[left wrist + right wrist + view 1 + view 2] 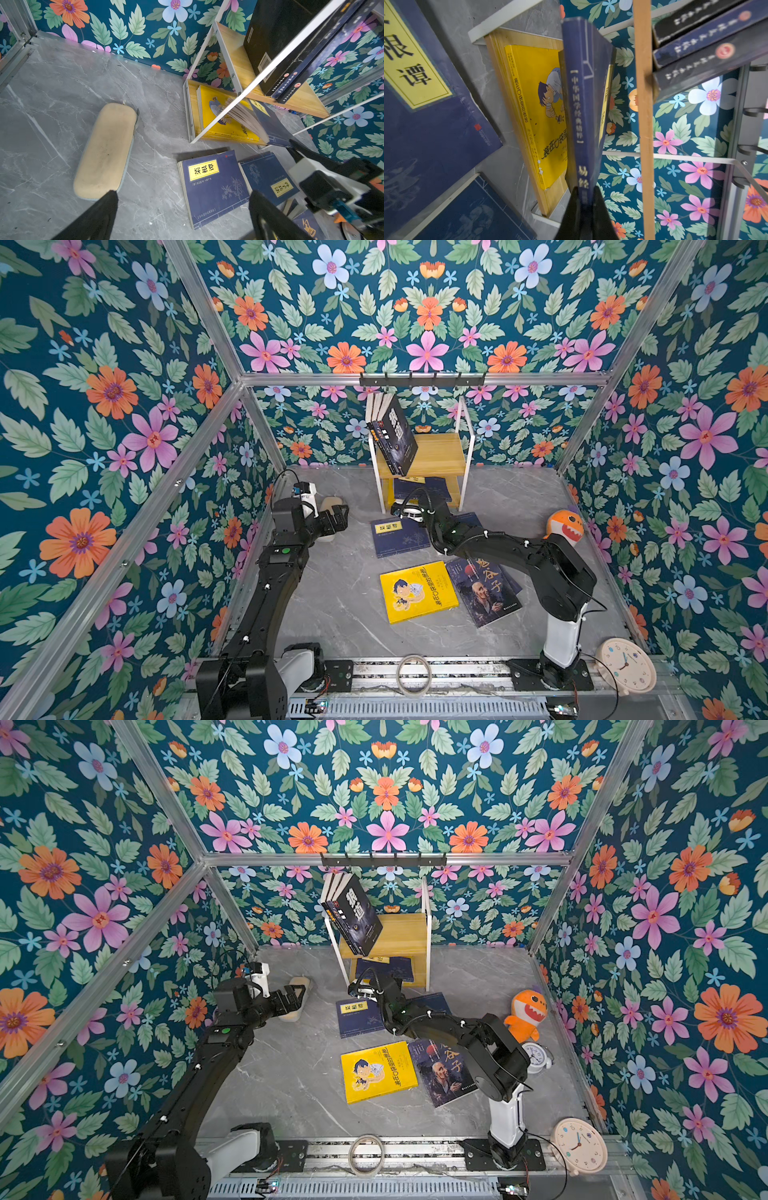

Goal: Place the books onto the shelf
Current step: 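Tip the blue book down onto the yellow book with the right gripper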

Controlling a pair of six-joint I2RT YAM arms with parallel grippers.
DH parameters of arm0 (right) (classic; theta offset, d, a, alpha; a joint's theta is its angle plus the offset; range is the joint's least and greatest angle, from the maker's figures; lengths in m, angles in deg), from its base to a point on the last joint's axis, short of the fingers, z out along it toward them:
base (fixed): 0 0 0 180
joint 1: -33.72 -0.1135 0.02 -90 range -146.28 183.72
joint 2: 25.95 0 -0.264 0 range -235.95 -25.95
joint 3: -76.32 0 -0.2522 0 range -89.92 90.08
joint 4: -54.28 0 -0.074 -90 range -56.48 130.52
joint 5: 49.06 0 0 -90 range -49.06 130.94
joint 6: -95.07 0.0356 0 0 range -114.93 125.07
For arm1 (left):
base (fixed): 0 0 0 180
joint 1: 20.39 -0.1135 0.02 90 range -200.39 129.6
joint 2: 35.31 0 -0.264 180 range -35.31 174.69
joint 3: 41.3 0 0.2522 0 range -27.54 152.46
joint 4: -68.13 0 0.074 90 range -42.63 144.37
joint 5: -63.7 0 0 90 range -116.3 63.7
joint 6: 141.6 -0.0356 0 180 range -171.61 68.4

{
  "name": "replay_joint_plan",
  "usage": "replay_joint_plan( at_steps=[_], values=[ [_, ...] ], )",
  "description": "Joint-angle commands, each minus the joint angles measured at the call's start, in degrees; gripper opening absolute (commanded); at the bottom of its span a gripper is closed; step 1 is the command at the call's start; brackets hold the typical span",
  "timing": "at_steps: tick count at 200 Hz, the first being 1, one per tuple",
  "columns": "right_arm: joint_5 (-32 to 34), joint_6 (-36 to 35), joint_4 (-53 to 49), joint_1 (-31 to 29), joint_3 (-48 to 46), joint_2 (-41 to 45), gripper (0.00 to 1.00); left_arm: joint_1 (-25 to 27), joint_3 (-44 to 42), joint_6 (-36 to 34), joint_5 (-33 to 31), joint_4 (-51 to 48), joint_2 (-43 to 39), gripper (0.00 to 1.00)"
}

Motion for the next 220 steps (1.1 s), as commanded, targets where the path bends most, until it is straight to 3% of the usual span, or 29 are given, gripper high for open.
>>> replay_joint_plan(
  at_steps=[1,26,54,118,193,220],
  values=[
    [-0.65,-0.61,2.06,0.51,2.28,-3.21,0.0,-0.05,0.29,-0.71,0.16,0.45,0.1,1.0],
    [-2.97,0.72,-1.07,0.74,3.28,-5.84,0.0,0.03,0.09,-1.08,0.12,0.57,-0.45,1.0],
    [-4.87,6.22,-12.87,1.51,8.04,-8.34,0.0,0.06,0.69,-1.09,-0.18,-0.02,-0.11,1.0],
    [-10.57,8.03,-16.77,4.57,13.21,-10.53,0.0,0.29,0.57,-1.3,-0.92,0.18,-0.58,1.0],
    [-12.78,7.85,-24.4,5.94,23.26,-16.82,0.0,0.77,0.99,-1.86,-1.27,-0.25,0.0,1.0],
    [-16.18,8.47,-26.68,6.12,23.05,-15.9,0.24,0.82,0.8,-2.16,-1.28,-0.35,-0.33,1.0]
  ],
)
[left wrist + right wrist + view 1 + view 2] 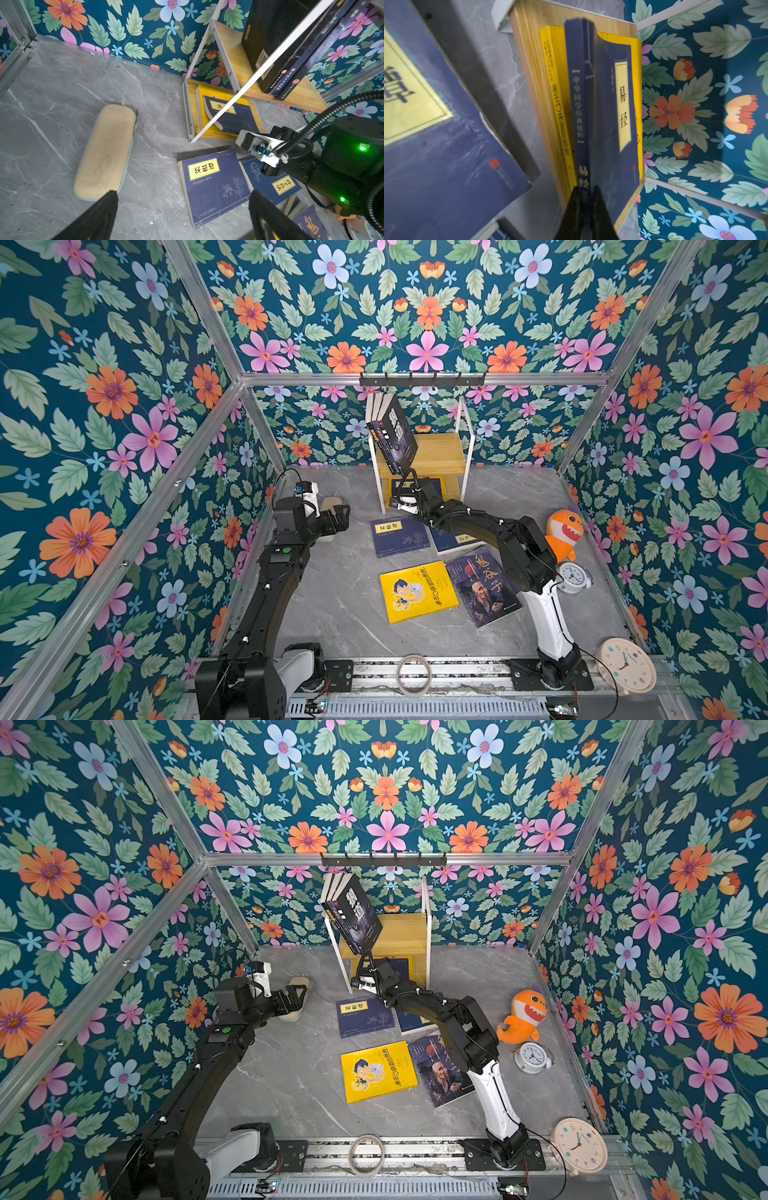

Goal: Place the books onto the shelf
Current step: 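Tip the blue book down onto the yellow book with the right gripper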

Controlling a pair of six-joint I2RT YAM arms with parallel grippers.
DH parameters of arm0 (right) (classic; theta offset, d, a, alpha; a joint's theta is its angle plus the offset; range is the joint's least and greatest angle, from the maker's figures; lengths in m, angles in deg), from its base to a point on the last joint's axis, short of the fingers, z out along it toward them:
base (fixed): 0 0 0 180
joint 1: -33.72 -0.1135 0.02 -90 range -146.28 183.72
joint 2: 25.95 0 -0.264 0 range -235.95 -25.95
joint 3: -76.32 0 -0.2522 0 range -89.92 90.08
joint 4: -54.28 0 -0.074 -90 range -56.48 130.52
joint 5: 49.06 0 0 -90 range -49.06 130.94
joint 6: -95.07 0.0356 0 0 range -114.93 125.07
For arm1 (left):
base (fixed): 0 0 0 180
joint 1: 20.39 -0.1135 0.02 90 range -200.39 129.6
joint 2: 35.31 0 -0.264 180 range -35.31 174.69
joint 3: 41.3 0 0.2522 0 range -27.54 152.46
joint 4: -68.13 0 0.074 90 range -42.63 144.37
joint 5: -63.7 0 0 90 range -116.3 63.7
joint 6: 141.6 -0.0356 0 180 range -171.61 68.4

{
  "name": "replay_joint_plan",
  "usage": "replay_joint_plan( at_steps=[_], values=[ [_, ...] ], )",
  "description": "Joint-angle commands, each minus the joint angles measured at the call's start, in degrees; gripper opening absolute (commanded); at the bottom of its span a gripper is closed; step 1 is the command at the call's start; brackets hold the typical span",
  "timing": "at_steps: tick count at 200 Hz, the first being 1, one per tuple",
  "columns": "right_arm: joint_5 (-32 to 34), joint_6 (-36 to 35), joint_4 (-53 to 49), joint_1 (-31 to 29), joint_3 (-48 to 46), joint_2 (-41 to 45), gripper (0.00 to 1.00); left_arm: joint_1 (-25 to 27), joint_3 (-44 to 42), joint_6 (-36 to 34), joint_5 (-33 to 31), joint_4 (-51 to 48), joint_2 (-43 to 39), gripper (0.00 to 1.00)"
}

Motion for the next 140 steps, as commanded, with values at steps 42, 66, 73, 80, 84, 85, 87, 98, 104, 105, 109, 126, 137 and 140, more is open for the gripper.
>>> replay_joint_plan(
  at_steps=[42,66,73,80,84,85,87,98,104,105,109,126,137,140],
  values=[
    [-9.99,3.21,-9.17,1.45,1.08,1.89,0.36,-0.07,0.03,-0.53,0.16,0.71,0.12,1.0],
    [-11.09,4.64,-11.36,1.92,1.72,1.74,0.37,-0.16,0.08,-0.64,-0.32,0.53,0.23,1.0],
    [-11.64,4.75,-11.19,2.07,1.5,1.97,0.37,-0.15,0.26,-0.63,-0.44,0.52,0.16,1.0],
    [-11.92,4.7,-11.11,2.3,1.47,1.99,0.37,-0.15,0.16,-0.73,-0.45,0.51,0.13,1.0],
    [-11.98,4.67,-11.06,2.34,1.53,1.79,0.36,-0.12,0.07,-0.78,-0.36,0.53,-0.02,1.0],
    [-11.98,4.67,-11.08,2.34,1.55,1.77,0.36,-0.14,0.01,-0.75,-0.32,0.53,-0.03,1.0],
    [-12.11,4.71,-11.09,2.39,1.6,1.76,0.36,-0.15,-0.03,-0.81,-0.28,0.53,0.0,1.0],
    [-12.31,4.94,-11.7,2.54,2.41,1.17,0.34,-0.16,-0.17,-0.8,-0.1,0.63,0.12,1.0],
    [-12.45,5.12,-12.3,2.52,2.89,0.89,0.34,-0.16,-0.05,-0.74,-0.18,0.62,0.38,1.0],
    [-12.43,5.11,-12.35,2.52,2.93,0.84,0.33,-0.16,0.0,-0.73,-0.18,0.62,0.47,1.0],
    [-12.5,5.17,-12.49,2.52,3.17,0.76,0.33,-0.15,0.12,-0.6,-0.18,0.55,0.65,1.0],
    [-12.7,5.11,-12.0,2.71,3.84,0.25,0.29,-0.11,0.18,-0.32,-0.1,0.71,0.62,1.0],
    [-12.21,5.02,-12.1,2.99,4.67,-0.59,0.27,-0.14,-0.26,-0.49,-0.01,0.88,0.48,1.0],
    [-12.02,5.02,-12.19,3.08,4.91,-0.82,0.27,-0.15,-0.27,-0.6,-0.07,0.88,0.46,1.0]
  ],
)
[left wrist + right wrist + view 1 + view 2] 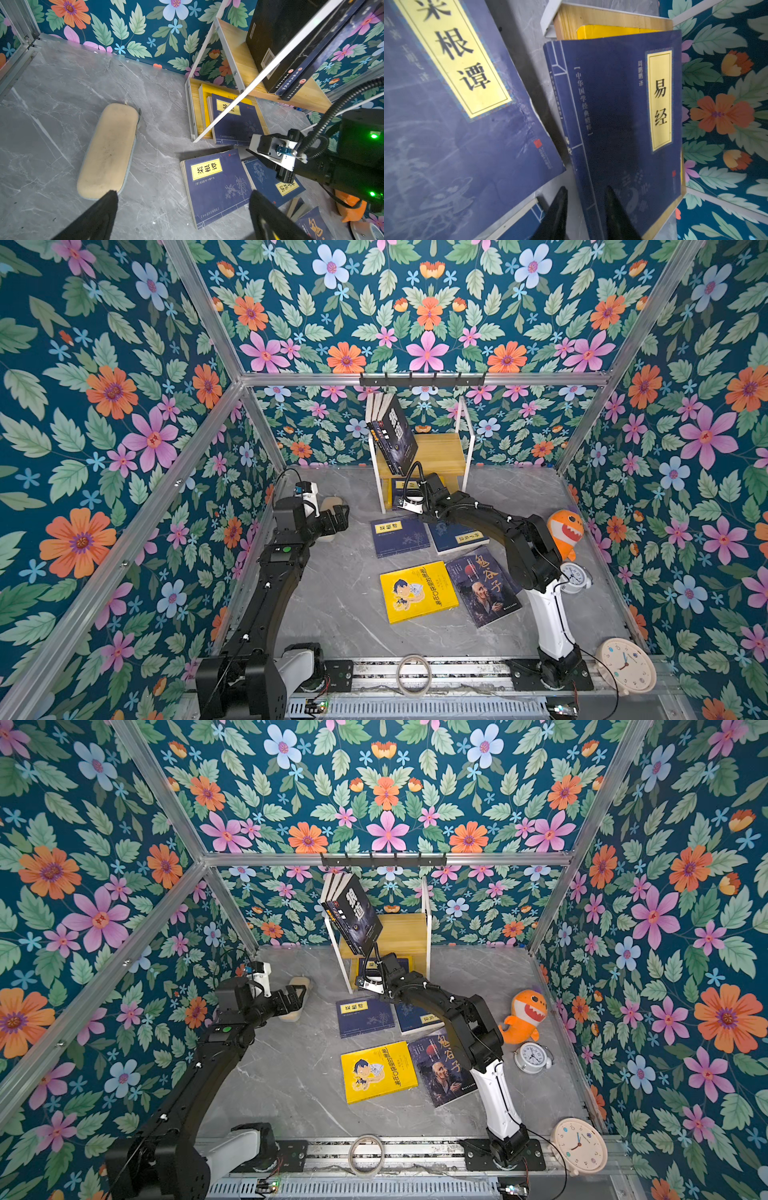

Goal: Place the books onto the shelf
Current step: 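Tip the blue book down onto the yellow book with the right gripper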

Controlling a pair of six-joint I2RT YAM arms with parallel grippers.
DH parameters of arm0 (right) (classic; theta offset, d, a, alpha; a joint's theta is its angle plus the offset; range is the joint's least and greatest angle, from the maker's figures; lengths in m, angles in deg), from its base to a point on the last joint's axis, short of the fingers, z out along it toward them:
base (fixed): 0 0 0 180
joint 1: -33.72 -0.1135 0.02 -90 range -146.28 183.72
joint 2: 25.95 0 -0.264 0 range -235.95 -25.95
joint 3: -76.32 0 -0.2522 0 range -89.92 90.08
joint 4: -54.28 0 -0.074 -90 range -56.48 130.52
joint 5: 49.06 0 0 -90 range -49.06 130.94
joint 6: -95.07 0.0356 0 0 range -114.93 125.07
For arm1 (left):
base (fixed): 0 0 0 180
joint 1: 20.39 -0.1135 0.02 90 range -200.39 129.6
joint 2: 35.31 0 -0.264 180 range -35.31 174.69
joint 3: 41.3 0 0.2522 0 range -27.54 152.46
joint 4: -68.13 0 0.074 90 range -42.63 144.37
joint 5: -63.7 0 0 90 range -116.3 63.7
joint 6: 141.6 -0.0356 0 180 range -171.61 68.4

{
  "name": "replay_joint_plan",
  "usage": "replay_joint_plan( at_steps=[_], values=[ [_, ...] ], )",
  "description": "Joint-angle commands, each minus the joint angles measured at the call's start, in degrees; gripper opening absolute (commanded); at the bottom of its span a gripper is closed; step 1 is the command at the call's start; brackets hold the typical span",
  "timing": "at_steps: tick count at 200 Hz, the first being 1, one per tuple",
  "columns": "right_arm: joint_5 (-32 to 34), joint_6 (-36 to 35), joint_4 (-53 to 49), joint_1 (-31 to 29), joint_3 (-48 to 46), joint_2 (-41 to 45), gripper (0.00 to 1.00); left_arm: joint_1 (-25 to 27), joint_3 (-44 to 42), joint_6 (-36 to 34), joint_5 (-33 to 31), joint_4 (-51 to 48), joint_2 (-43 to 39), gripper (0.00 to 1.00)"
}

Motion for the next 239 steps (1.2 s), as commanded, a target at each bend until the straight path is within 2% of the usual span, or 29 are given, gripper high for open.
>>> replay_joint_plan(
  at_steps=[1,105,140,170,239],
  values=[
    [-0.41,0.41,-1.0,0.4,1.45,-1.51,0.27,-0.07,-0.22,-0.53,0.18,0.97,-0.17,1.0],
    [-0.19,1.09,-2.51,1.3,8.0,-5.63,0.16,-0.2,0.41,-0.67,-0.44,0.49,0.85,1.0],
    [-1.34,1.69,-2.98,1.23,9.12,-6.26,0.17,-0.25,0.11,-0.86,-0.34,0.66,0.71,1.0],
    [-3.8,3.49,-0.83,0.43,7.83,-5.19,0.22,-0.22,0.33,-0.67,-0.15,0.74,0.71,1.0],
    [-2.17,7.48,1.32,-0.43,11.33,-7.99,0.24,-0.2,0.1,-0.85,-0.53,0.62,0.69,1.0]
  ],
)
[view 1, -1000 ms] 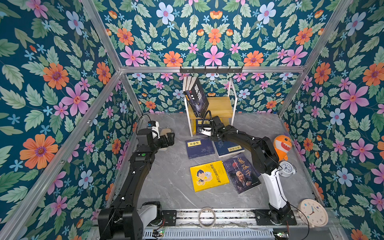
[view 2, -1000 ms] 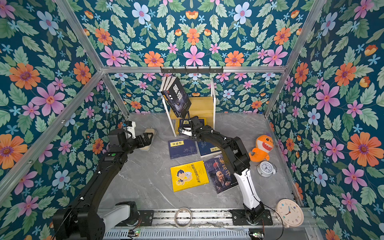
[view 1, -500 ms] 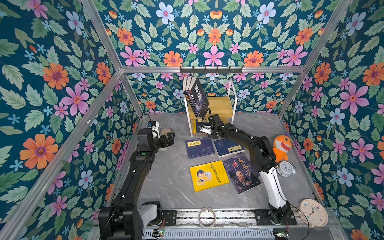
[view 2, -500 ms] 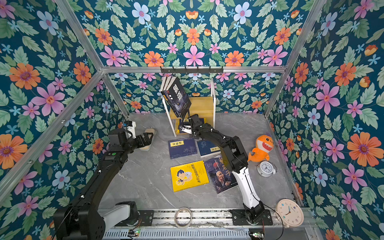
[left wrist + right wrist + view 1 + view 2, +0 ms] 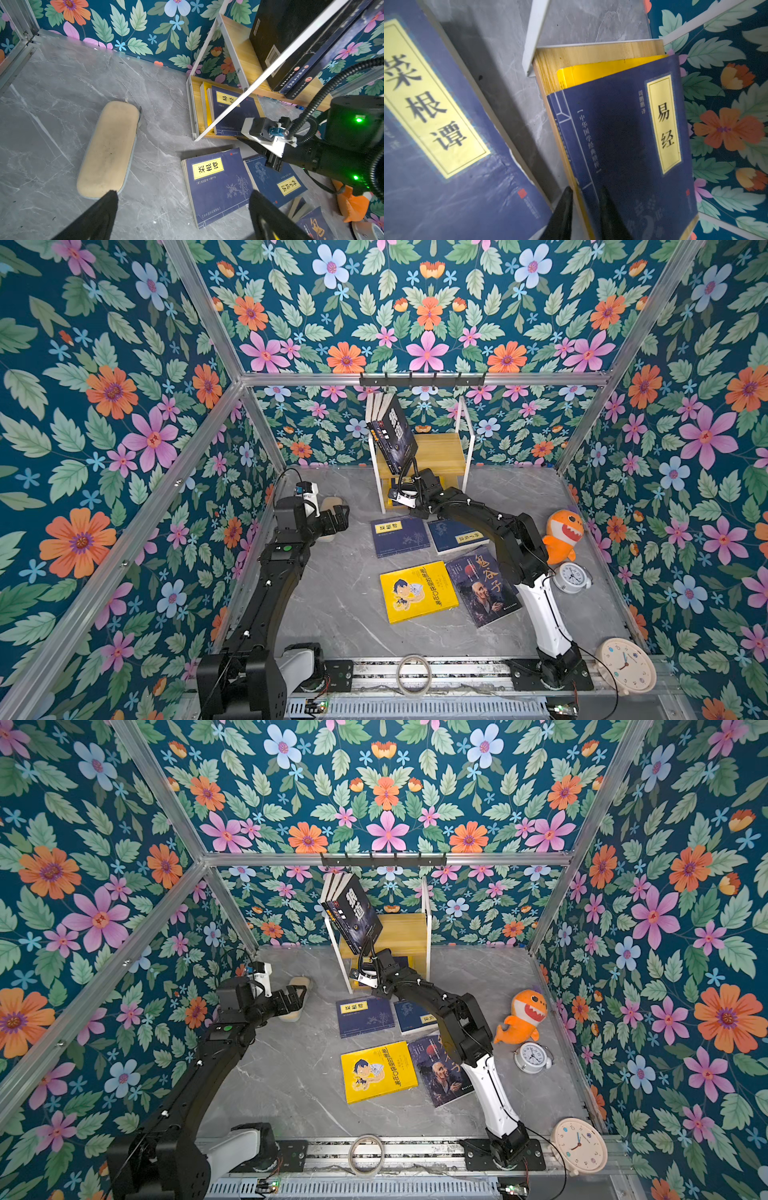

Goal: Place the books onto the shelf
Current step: 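Tip the blue book down onto the yellow book with the right gripper, then open the right gripper and lift it off the blue book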

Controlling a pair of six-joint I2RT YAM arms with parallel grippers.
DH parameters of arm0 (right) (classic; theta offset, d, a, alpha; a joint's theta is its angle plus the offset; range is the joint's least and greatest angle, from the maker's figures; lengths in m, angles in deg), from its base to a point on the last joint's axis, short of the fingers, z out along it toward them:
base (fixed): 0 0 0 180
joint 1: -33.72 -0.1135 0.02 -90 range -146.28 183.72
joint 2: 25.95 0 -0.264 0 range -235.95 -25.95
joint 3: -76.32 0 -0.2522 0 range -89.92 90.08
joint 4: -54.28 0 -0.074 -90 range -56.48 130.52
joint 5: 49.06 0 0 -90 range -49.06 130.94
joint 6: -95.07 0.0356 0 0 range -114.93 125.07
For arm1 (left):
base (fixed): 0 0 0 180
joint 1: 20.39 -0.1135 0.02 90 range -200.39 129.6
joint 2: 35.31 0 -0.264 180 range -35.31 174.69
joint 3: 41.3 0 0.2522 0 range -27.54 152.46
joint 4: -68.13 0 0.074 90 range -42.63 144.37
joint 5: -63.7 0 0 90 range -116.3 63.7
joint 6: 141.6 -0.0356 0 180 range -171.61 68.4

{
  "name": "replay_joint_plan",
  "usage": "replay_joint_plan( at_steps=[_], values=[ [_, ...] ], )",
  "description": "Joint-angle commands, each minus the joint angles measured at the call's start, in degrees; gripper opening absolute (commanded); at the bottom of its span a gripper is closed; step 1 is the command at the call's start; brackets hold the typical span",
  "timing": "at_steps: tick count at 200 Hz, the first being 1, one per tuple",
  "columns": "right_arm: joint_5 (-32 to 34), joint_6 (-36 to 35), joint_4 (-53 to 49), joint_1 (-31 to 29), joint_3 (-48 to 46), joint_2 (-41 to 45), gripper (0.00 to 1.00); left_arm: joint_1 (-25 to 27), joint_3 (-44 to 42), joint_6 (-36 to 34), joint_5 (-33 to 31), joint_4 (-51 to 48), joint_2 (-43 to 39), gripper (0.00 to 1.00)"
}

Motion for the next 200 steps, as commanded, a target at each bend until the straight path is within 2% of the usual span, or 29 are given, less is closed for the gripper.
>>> replay_joint_plan(
  at_steps=[1,85,113,138,200],
  values=[
    [0.68,2.69,1.7,-0.21,1.43,-0.85,0.24,-0.05,0.13,-0.83,-0.45,0.6,-0.15,1.0],
    [-0.16,3.74,1.93,-0.39,3.18,-2.86,0.17,-0.12,-0.17,-1.13,-0.49,0.85,-0.22,1.0],
    [-1.55,4.21,2.78,-0.9,2.82,-2.69,0.25,-0.19,0.23,-0.83,-0.2,0.75,0.04,1.0],
    [-0.2,4.25,1.46,-0.91,5.38,-4.35,0.25,-0.21,0.0,-0.83,-0.33,0.84,0.15,1.0],
    [-0.6,4.5,0.49,-0.9,7.34,-5.07,0.13,-0.21,0.35,-0.92,-0.69,0.49,0.13,1.0]
  ],
)
